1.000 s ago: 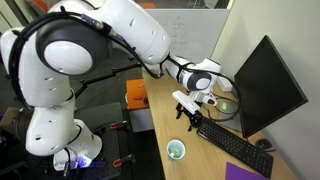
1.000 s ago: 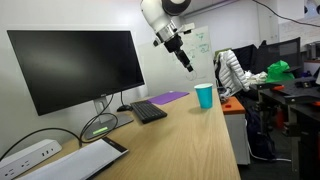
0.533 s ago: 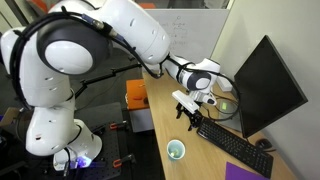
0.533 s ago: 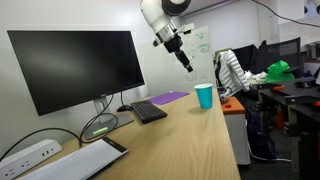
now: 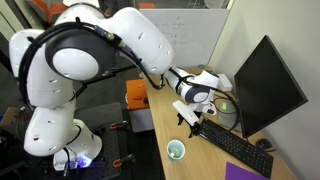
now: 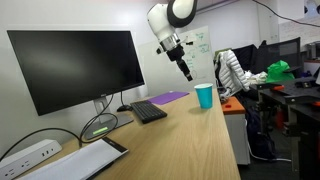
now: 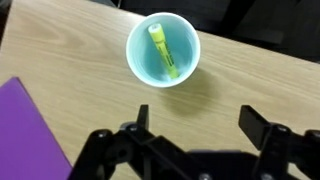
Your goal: Take the marker out of the cup and put it on the table
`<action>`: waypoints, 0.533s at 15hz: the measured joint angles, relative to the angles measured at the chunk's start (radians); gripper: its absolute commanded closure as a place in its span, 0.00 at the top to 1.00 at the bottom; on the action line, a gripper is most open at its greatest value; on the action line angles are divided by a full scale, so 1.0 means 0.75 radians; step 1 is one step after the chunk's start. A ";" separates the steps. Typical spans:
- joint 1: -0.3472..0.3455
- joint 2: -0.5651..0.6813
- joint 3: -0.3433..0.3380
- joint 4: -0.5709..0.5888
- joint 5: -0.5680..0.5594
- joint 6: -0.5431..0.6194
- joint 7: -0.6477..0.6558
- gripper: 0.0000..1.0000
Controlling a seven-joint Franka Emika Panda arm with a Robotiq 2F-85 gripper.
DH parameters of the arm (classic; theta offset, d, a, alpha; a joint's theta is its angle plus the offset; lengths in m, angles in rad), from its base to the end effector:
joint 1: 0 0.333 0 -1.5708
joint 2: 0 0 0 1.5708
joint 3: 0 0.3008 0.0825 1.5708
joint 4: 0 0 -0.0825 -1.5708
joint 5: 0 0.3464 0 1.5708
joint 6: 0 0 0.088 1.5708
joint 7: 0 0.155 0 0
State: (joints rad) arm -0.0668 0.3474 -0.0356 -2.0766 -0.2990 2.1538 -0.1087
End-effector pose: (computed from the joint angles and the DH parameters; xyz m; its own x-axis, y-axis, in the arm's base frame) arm 0.5110 -0.0769 0.2109 0.9373 0.1682 -0.3053 0.2284 -0.9580 0.1732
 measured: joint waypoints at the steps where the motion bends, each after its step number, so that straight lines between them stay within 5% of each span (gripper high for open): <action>1: -0.011 0.007 -0.005 0.000 0.001 0.000 -0.019 0.59; 3: -0.029 0.015 -0.013 0.000 0.004 0.000 -0.057 0.43; 8: -0.047 0.027 -0.017 0.000 0.004 -0.001 -0.110 0.21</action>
State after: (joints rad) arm -0.1018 0.3674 -0.0480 -2.0767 -0.2958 2.1529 -0.1909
